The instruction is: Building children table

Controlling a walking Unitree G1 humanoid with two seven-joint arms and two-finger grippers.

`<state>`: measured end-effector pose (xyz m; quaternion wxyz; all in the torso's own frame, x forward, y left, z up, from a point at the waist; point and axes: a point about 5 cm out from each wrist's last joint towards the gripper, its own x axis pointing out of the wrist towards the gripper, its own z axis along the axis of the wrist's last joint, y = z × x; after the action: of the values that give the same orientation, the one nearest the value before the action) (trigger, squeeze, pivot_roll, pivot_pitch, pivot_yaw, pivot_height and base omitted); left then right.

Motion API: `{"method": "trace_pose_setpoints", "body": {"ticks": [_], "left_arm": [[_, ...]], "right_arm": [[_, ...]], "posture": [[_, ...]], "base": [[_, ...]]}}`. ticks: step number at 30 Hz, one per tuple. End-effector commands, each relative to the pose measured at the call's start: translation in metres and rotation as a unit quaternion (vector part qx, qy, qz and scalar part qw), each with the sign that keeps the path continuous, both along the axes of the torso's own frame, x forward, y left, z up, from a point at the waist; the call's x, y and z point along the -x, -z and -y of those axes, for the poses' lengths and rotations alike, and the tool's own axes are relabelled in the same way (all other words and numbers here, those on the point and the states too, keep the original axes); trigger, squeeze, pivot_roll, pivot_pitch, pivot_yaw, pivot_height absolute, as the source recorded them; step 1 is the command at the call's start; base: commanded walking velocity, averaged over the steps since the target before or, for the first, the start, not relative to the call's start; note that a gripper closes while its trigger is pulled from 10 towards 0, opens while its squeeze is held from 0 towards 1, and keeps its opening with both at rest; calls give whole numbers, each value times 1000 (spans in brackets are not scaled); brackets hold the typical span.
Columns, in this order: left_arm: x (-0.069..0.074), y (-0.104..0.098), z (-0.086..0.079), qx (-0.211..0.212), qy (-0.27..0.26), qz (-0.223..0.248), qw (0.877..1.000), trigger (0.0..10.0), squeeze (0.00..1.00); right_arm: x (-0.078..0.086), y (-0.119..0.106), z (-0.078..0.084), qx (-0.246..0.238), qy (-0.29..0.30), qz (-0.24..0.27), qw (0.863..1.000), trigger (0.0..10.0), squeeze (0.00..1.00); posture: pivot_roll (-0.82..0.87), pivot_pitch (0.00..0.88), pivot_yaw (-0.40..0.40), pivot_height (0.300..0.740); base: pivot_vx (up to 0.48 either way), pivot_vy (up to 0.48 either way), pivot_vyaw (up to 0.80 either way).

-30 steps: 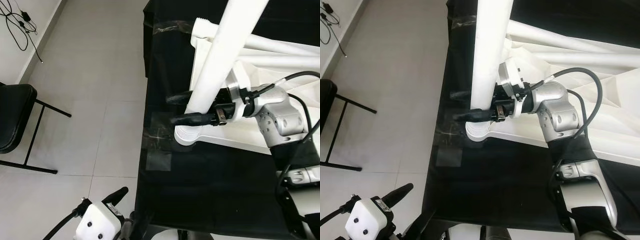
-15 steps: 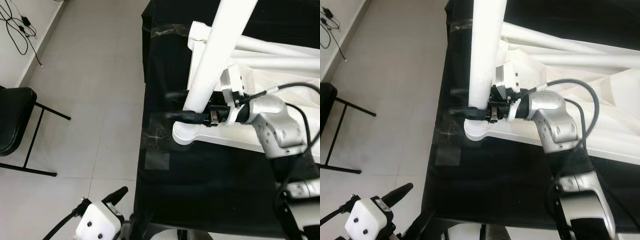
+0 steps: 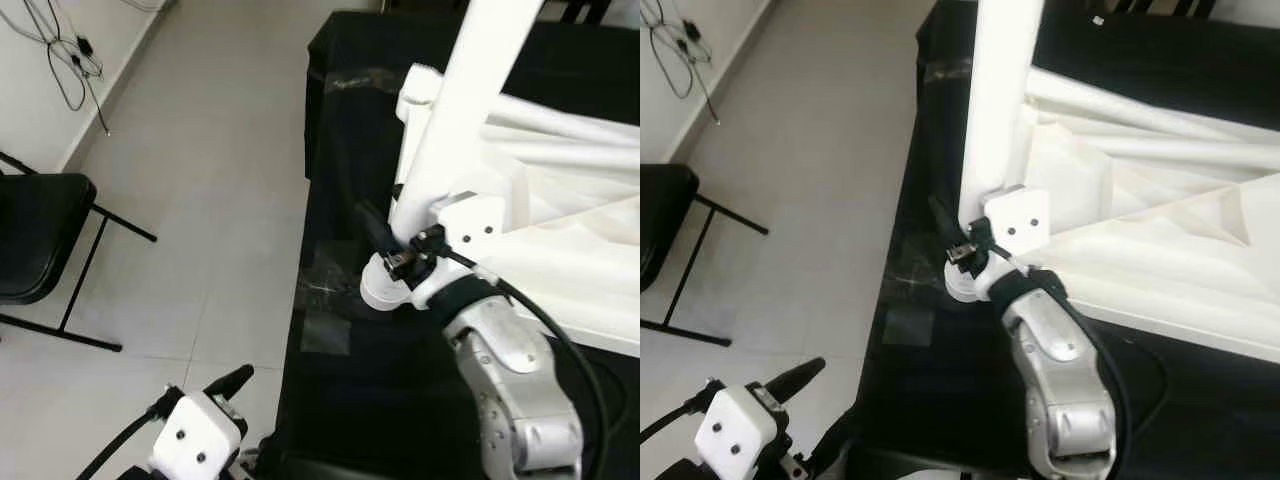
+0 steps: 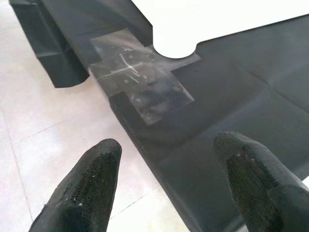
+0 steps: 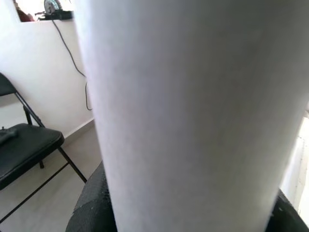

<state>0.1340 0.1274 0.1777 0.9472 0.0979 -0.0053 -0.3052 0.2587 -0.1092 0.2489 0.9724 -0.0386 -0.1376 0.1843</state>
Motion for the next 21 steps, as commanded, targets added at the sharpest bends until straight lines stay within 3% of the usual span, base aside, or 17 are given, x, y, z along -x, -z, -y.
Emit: {"method": "trace_pose_setpoints", "body": {"ticks": [1,5,15,16,17,18,21], "left_arm": [[1,5,0,0,4,-13,1000,10000,0],[-4,6,-2,-3,-2,-5,1000,10000,0],[-11,9,-6,-10,-5,3,1000,10000,0],[-12,9,-6,-11,-6,4,1000,10000,0],[-12,9,-6,-11,-6,4,1000,10000,0],[-13,9,-7,-11,-6,5,1000,10000,0],[-14,10,-7,-13,-8,8,1000,10000,0]], "right_arm": [[-10,59,10,8,40,-159,986,10000,0],[-5,55,2,-13,77,-168,983,10000,0],[-6,52,6,-31,103,-154,982,10000,0],[-5,51,6,-36,100,-150,983,10000,424],[-5,51,6,-36,100,-150,983,10000,424],[-5,49,5,-51,95,-146,983,10000,1000],[-7,40,4,-79,70,-124,987,10000,1000]], "posture": [[45,367,1,740],[47,352,3,740],[49,341,8,740],[48,336,9,740],[48,336,9,740],[48,333,9,740],[47,327,10,740]], "base": [[0,0,0],[0,0,0],[0,0,0],[0,0,0],[0,0,0],[0,0,0],[0,0,0]]}}
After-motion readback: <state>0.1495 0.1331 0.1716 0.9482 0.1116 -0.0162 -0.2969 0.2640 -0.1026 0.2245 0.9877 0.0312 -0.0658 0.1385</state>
